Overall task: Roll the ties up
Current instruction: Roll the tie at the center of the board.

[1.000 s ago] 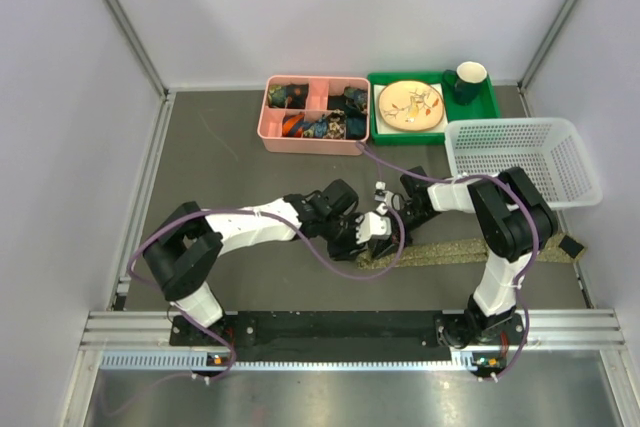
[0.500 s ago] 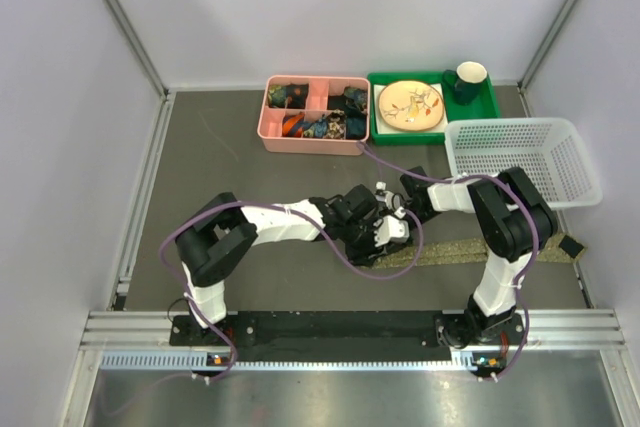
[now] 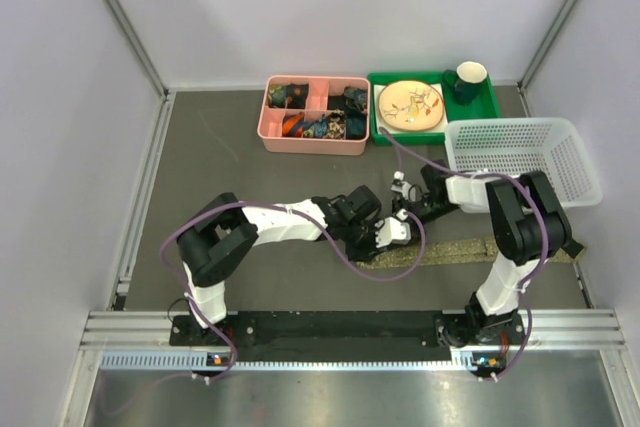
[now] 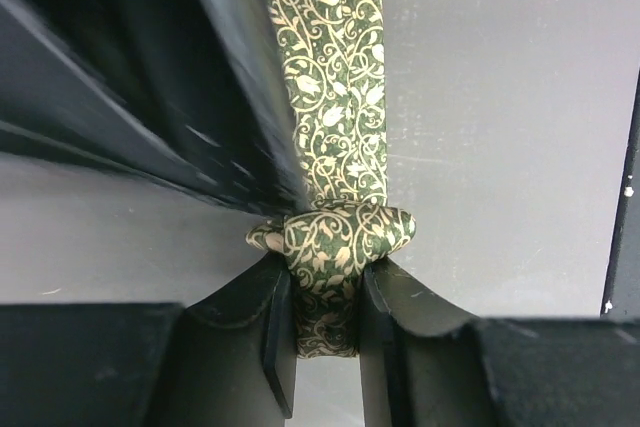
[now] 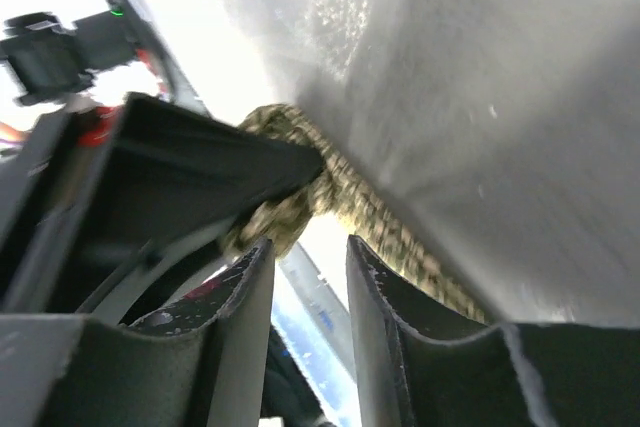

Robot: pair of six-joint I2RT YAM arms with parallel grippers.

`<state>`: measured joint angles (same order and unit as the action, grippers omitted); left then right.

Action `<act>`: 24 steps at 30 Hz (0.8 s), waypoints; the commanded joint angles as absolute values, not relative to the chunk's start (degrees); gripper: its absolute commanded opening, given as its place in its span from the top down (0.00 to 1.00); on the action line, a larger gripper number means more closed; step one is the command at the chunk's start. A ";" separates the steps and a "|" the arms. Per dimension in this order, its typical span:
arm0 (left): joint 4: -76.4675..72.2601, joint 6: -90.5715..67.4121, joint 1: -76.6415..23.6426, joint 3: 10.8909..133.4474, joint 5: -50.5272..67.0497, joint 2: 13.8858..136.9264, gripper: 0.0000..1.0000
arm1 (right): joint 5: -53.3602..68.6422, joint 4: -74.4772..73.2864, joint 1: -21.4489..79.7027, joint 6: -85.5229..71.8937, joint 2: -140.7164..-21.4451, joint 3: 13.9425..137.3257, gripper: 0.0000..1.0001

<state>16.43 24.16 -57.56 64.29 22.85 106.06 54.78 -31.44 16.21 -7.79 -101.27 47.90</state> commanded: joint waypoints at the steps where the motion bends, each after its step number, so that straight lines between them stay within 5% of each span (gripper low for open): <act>1: 23.03 26.10 -57.83 63.02 18.90 109.51 0.74 | 62.13 -38.58 13.71 -1.94 -97.03 50.54 0.64; 5: 22.85 26.10 -57.83 63.19 18.54 109.77 0.70 | 65.30 -35.53 14.24 -4.12 -96.77 48.52 0.52; 18: 22.33 25.49 -57.75 62.84 18.90 109.60 0.70 | 63.37 -21.72 18.98 -11.24 -100.02 44.12 0.58; 23: 22.50 25.40 -57.83 63.11 19.16 109.69 0.70 | 61.00 -22.14 19.77 -9.59 -101.24 44.82 0.70; 24: 22.59 25.40 -57.83 63.11 19.16 109.60 0.70 | 60.39 -22.76 19.69 -9.23 -101.34 44.82 0.83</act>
